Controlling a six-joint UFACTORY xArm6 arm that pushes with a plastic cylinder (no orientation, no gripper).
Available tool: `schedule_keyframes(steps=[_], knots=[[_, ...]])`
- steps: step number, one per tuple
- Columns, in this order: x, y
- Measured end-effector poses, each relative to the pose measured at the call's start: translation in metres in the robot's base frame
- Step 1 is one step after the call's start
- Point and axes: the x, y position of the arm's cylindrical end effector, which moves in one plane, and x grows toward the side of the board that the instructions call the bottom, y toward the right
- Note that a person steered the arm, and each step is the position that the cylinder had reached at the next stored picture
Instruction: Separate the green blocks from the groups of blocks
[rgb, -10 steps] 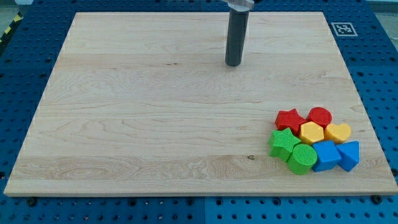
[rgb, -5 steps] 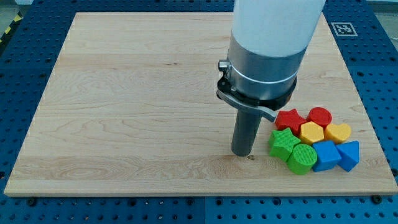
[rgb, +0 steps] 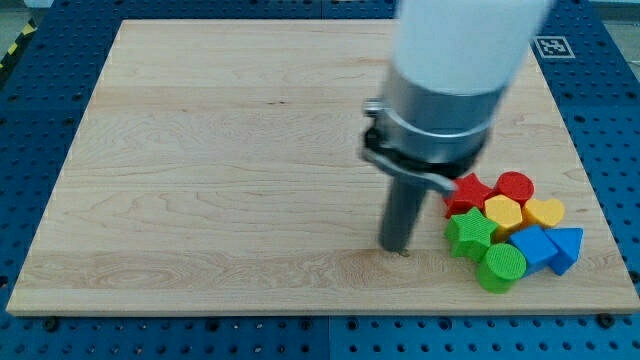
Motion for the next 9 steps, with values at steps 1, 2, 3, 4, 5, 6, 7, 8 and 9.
schedule_keyframes(steps=[1, 2, 3, 4, 5, 6, 7, 8, 9], knots=[[-0.044, -0.063], [-0.113, -0.07], [-0.148, -0.066], [-0.148, -0.066], [-0.148, -0.05], [-0.148, -0.005], [-0.151, 0.063], [-0.15, 0.147], [-0.125, 0.212]])
